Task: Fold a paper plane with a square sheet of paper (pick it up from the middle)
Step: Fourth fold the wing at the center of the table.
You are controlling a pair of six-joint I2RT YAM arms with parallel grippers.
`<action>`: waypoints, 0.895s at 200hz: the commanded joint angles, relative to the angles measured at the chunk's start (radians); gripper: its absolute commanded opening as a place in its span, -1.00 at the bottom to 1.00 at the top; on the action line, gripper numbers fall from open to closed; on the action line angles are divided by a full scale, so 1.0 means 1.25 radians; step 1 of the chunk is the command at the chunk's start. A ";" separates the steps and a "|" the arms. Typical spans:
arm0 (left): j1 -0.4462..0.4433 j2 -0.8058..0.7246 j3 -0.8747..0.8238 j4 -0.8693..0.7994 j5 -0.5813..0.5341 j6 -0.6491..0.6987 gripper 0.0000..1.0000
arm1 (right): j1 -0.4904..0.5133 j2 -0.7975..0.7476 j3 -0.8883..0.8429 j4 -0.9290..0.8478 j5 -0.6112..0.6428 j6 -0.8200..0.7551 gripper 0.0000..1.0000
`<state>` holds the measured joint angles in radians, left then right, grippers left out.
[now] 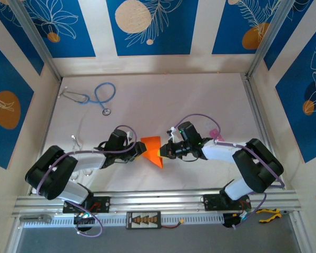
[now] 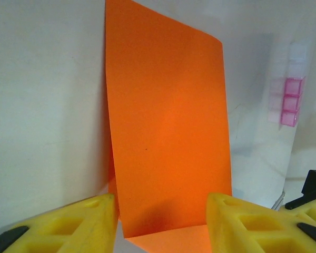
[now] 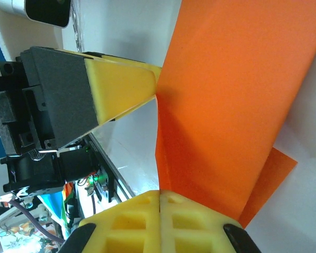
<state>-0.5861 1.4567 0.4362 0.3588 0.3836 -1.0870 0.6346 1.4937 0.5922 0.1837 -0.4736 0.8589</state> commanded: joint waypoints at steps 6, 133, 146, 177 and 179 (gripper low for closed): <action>0.009 0.007 -0.005 0.022 0.018 -0.003 -0.12 | -0.005 -0.017 -0.013 0.005 -0.020 0.005 -1.00; 0.011 -0.014 -0.014 0.008 0.002 -0.002 -0.54 | -0.005 0.009 -0.014 0.002 -0.014 0.007 -0.99; 0.011 -0.019 -0.015 0.004 0.004 0.000 -0.63 | -0.006 0.006 -0.012 -0.004 -0.012 0.005 -0.99; 0.011 -0.044 -0.017 -0.019 -0.010 0.003 -0.69 | -0.008 -0.012 -0.012 -0.025 0.008 -0.001 -0.97; 0.012 -0.046 -0.017 -0.021 -0.011 0.004 -0.69 | -0.008 -0.014 -0.011 -0.026 0.009 -0.001 -0.97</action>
<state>-0.5858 1.4391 0.4286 0.3576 0.3847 -1.0939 0.6315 1.4967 0.5865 0.1886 -0.4713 0.8627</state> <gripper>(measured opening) 0.158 0.057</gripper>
